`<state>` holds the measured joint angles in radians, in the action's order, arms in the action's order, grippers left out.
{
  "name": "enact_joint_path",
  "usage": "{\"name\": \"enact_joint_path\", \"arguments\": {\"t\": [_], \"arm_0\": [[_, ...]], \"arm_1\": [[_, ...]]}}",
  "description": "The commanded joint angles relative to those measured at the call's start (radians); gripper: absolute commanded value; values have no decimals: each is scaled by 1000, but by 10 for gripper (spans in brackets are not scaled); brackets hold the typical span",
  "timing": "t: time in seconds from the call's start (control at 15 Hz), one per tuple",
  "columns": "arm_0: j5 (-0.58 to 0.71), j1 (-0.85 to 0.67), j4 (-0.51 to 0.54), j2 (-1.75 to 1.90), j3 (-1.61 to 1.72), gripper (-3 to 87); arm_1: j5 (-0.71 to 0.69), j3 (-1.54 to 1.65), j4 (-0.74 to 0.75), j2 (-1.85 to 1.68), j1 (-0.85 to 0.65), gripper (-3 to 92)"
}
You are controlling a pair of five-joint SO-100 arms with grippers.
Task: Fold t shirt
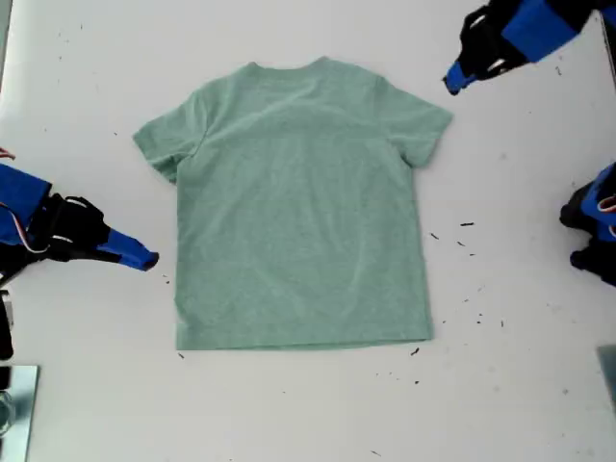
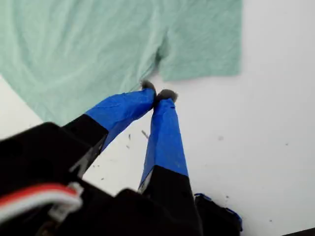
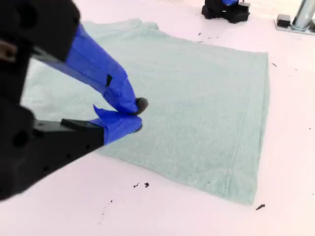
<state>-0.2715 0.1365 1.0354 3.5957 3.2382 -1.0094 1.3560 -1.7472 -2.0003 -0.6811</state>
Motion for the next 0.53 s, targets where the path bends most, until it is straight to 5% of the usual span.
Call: {"name": "enact_joint_path", "arguments": {"t": [0.0,0.07,0.27,0.47], "arm_0": [[-11,6,-12,8,9,-2],[-9,5,-12,8,9,-2],[-3,0,-12,8,9,-2],[-2,-2,-12,8,9,-2]], "arm_1": [[-54,-69,-3,12,-43,218],[-103,-48,5,12,-69,351],[-209,201,153,-14,-198,354],[-262,555,514,-15,-284,336]]}}
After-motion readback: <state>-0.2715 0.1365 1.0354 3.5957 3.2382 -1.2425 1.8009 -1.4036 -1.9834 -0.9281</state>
